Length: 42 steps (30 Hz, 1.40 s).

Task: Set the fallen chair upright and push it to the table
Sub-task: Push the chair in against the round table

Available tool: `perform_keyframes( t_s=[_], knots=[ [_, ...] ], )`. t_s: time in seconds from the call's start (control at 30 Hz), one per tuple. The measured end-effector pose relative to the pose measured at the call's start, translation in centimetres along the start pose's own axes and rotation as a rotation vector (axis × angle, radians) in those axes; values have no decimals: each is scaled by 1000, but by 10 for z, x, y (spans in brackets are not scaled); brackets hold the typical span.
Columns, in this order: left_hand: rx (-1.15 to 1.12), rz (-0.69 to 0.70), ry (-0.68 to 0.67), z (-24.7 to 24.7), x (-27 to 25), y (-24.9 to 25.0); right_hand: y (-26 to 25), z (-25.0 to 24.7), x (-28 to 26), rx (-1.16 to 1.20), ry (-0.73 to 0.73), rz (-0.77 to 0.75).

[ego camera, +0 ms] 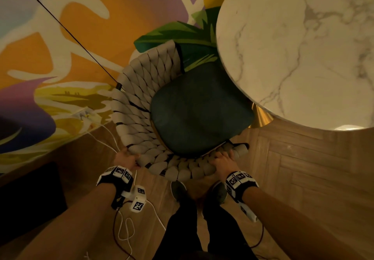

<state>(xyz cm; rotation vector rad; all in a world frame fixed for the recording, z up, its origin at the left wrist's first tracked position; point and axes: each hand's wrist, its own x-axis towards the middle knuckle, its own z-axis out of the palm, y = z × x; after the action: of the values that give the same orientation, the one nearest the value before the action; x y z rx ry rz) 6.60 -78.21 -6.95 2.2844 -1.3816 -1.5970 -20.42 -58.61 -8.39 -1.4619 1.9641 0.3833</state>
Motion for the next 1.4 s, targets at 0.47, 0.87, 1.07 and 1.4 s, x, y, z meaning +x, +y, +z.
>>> perform_keyframes(
  t_s=[0.47, 0.87, 1.07, 1.4],
  knots=[
    [-260, -100, -3, 0, 2, -5, -6, 16, 5, 58, 1, 32],
    [-201, -23, -22, -1, -5, -14, -3, 38, -5, 84, 61, 43],
    [-120, -26, -50, 2, 7, -23, 3, 33, -8, 98, 4, 42],
    [28, 34, -37, 9, 10, -21, 15, 14, -9, -21, 25, 89]
  ],
)
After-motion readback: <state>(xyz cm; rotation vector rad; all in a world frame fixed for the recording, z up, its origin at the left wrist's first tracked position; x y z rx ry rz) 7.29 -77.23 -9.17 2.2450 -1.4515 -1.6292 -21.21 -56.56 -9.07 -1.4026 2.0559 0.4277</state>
